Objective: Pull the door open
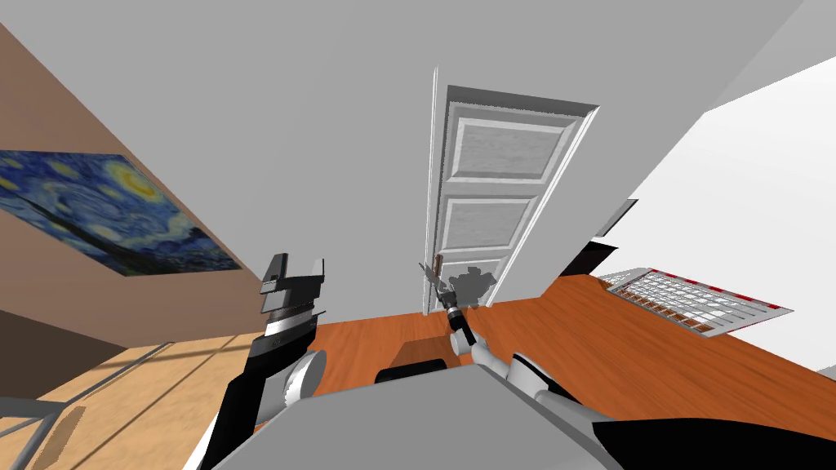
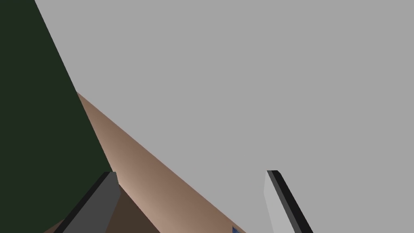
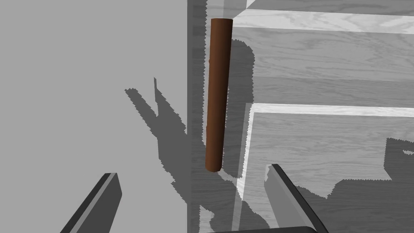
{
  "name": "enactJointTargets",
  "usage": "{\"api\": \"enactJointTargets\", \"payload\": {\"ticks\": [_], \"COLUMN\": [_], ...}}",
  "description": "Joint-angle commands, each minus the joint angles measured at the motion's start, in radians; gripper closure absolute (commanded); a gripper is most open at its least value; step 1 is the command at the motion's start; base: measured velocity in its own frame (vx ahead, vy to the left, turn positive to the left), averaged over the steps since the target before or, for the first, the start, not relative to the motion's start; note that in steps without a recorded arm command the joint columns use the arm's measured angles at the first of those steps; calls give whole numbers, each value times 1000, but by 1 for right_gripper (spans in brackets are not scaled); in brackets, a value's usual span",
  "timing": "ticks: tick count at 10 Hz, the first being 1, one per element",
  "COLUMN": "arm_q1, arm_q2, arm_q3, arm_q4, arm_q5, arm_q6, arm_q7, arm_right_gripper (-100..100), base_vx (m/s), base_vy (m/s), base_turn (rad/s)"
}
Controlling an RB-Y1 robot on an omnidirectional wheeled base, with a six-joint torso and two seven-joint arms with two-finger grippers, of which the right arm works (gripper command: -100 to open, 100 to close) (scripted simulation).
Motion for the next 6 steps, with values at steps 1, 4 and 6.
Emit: {"api": "enactJointTargets", "payload": {"ticks": [1, 4, 6], "arm_q1": [-15, -44, -55], "arm_q2": [-3, -11, -14], "arm_q3": [8, 27, 34], "arm_q4": [35, 108, 135], "arm_q5": [-12, -40, -50], "arm_q6": [-9, -26, -32], "arm_q7": [-29, -89, -112], "arm_right_gripper": [-100, -100, -100], "base_vx": [86, 95, 102], "base_vy": [3, 9, 9], "base_turn": [-1, 1, -1]}}
